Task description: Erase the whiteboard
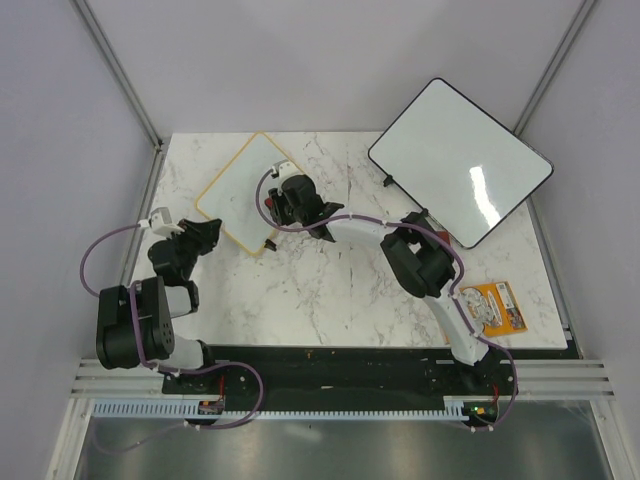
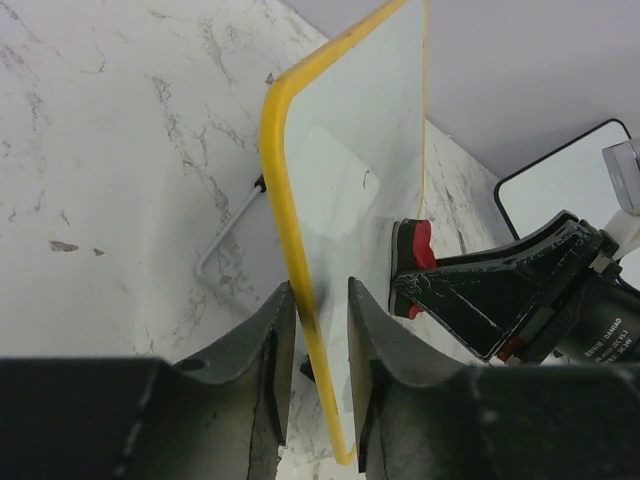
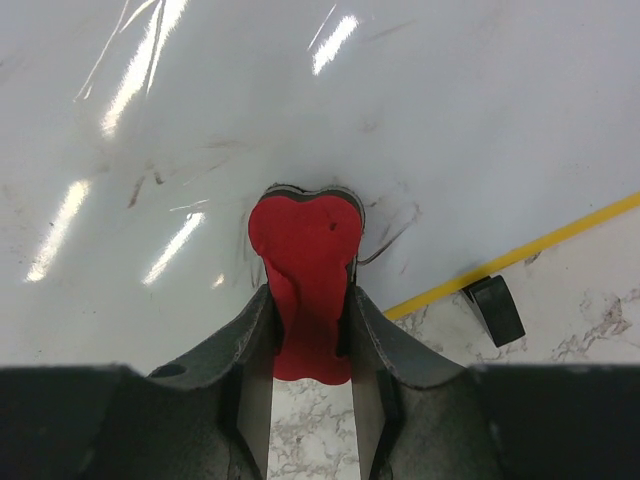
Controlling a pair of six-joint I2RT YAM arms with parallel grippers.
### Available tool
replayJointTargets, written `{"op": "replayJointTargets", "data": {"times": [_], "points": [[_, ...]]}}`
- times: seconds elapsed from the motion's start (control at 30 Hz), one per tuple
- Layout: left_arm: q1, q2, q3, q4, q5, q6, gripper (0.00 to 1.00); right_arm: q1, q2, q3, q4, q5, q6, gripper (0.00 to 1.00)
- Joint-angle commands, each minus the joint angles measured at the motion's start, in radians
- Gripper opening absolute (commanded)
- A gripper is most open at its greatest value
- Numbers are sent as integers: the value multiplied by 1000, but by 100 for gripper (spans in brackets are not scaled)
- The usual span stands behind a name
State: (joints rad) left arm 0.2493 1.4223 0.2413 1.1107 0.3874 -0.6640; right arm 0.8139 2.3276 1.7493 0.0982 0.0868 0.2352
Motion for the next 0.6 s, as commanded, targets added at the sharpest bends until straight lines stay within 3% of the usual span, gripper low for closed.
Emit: {"op": "replayJointTargets", "data": {"times": [0.0,0.07,0.2,0.33,0.43,0.57], "points": [[-10,56,46,113,106,-17,36,37,41,26,-3,-47,-10,0],[-12,95,61,139,128,-26,40,37,41,24,-3,-45,-11,0],[-18,142,81,164,136,-45,37,39,35,9,8,-48,-11,0],[-27,182,99,182,153,-51,8,44,41,9,12,-68,-8,0],[-28,178,93,189,150,-46,2,59,39,3,8,-76,-30,0],[-38,173,98,166,146,-37,2,99,36,-8,-14,-62,-68,0]]}}
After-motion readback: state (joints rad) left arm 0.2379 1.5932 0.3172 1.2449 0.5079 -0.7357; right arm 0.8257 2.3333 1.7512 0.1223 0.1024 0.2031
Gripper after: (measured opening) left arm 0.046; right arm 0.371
